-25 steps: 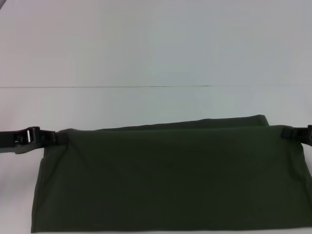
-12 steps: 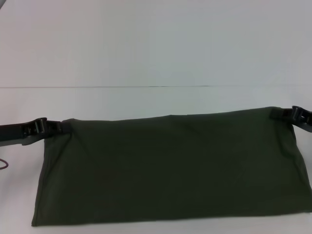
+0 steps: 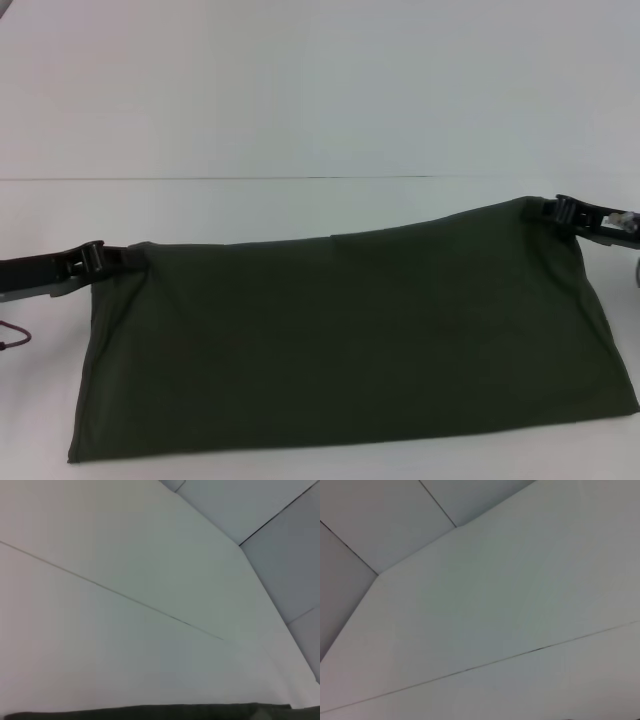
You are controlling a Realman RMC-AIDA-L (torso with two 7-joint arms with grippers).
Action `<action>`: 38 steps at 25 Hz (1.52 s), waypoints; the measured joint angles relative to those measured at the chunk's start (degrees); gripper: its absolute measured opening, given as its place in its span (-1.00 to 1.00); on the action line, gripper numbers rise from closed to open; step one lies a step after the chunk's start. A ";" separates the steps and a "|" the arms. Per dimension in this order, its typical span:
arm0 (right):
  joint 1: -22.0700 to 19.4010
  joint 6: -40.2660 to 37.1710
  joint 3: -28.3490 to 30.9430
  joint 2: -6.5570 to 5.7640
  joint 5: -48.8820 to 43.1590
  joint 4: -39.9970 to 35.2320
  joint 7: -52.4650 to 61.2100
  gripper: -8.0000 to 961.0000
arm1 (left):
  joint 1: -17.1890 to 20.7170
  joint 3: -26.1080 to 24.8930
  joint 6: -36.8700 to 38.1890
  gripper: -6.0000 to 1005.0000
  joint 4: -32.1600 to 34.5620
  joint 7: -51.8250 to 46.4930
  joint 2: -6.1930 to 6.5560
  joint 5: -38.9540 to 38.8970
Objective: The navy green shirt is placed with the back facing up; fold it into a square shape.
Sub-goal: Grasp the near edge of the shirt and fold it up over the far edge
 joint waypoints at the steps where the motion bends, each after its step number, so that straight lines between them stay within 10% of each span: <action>1: 0.21 1.11 -0.61 0.43 0.15 0.00 0.00 -0.82 | 0.00 0.00 -0.49 -0.87 0.00 0.03 -0.25 -0.01; 34: 0.37 12.11 -5.67 1.83 5.71 3.86 -3.08 -0.80 | 2.85 -0.29 -10.18 -0.69 0.51 7.39 -4.85 -7.79; 38: -0.46 11.65 -5.68 1.74 8.27 4.29 -4.69 -0.50 | 4.15 -0.17 -11.65 -0.54 0.21 9.74 -5.28 -11.31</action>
